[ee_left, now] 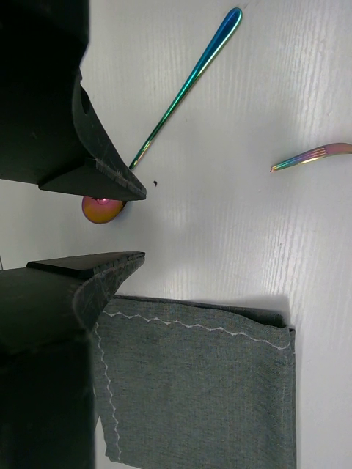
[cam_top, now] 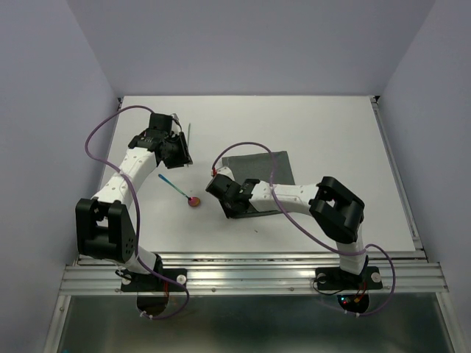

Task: Fold the napkin into a case and place the utensils inside
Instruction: Pick up the top corner of the square-folded napkin from the center of the board.

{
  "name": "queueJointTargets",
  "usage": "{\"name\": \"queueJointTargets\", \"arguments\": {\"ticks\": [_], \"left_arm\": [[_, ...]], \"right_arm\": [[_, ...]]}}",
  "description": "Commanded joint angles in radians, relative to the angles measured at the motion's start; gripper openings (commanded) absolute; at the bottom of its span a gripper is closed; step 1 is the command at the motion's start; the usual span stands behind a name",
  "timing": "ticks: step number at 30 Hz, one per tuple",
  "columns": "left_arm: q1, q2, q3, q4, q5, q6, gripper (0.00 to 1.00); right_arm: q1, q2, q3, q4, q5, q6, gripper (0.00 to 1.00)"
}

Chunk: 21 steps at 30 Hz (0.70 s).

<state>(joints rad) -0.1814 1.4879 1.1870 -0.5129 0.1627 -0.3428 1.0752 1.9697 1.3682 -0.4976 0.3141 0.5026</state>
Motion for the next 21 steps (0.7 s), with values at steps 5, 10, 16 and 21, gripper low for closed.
{"name": "queueJointTargets", "arguments": {"ticks": [5, 10, 16, 21], "left_arm": [[0.002, -0.014, -0.004, 0.016, 0.009, 0.019, 0.45], [0.002, -0.012, -0.003, 0.014, 0.008, 0.025, 0.45], [0.002, -0.012, -0.003, 0.011, 0.008, 0.03, 0.45], [0.002, -0.008, -0.001, 0.007, 0.011, 0.037, 0.45]], "right_arm": [[0.012, -0.041, 0.028, 0.004, 0.031, 0.028, 0.01], [0.0, -0.1, 0.023, 0.014, 0.071, 0.036, 0.01], [-0.104, -0.161, -0.024, 0.082, -0.015, 0.045, 0.01], [-0.195, -0.187, -0.061, 0.143, -0.102, 0.056, 0.01]]}}
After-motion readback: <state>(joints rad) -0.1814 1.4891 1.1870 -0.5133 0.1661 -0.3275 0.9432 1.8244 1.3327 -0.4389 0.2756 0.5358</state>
